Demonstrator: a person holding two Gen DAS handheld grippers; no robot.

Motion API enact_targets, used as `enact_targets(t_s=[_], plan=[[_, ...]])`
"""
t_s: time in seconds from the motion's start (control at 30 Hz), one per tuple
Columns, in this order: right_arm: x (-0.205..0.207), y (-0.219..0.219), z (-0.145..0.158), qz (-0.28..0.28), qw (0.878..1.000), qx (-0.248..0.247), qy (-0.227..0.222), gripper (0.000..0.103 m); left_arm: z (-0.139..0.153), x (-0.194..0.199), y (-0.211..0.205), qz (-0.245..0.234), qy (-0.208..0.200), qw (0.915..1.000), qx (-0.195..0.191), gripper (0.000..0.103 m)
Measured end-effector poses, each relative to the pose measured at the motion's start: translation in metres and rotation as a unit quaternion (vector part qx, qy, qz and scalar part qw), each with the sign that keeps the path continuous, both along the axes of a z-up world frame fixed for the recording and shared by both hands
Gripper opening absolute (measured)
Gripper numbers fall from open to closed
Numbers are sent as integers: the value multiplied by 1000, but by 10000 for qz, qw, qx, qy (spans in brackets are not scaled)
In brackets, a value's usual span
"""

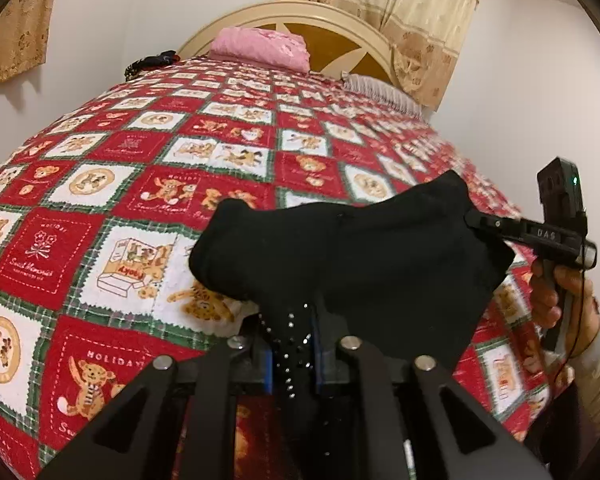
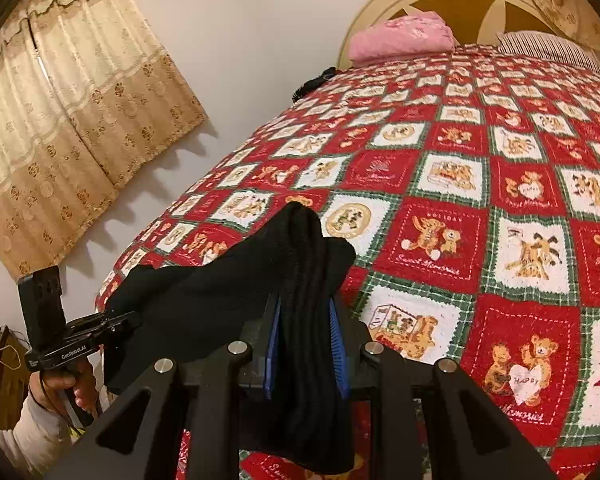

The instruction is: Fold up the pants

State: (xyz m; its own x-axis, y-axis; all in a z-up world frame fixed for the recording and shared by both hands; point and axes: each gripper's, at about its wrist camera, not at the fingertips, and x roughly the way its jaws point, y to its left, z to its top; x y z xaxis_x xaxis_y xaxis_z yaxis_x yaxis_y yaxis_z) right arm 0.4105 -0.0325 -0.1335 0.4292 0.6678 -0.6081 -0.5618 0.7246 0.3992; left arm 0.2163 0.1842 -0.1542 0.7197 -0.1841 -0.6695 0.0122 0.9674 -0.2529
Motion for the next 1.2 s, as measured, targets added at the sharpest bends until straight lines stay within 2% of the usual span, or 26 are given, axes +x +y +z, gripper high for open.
enact_targets(t_s=[0.07,0.13,0.2,0.23,0.27,0.33,0.47,0.53,0.6,0.8,0.9,0.97,1.03,1.1,1.2], plan=[[7,2,-9,-33,9998,-94,174,24,-6,2,0,27,91,9999,104,29],[15,1,-22,-165,9989,-209,374,26,-12,0,2,165,159,9995,197,46],[21,0,-33,-217,9981,-265,518,29,-14,-3,4,219,159,9994,206,49],[22,-2,-37,-263,9979,-261,538,32,-14,-4,5,236,167,9994,183,52],[23,-4,-39,-311,9977,-236,551,43,-14,-6,6,292,182,9992,224,54],[23,-12,-40,-512,9968,-283,549,57,-11,-12,7,429,173,9982,387,63],[14,-34,-25,-941,9940,-437,334,59,0,-31,11,823,157,9953,494,68],[-1,-49,-10,-1224,9901,-692,54,59,4,-38,9,925,105,9942,535,70],[-14,-64,2,-1350,9886,-666,-53,59,12,-47,3,955,7,9941,519,70],[-76,-94,41,-1415,9837,-941,-584,61,42,-73,-22,941,-389,9933,550,80],[-107,-105,57,-1471,9819,-890,-799,66,57,-85,-36,880,-600,9926,576,81],[-125,-108,65,-1443,9821,-833,-884,66,65,-92,-46,814,-692,9924,616,82],[-141,-105,70,-1388,9809,-944,-987,67,73,-99,-54,775,-792,9916,667,91],[-154,-102,75,-1367,9785,-1038,-1142,67,82,-108,-61,795,-961,9899,671,96],[-172,-98,86,-1325,9770,-977,-1353,67,91,-116,-70,741,-1061,9891,706,96]])
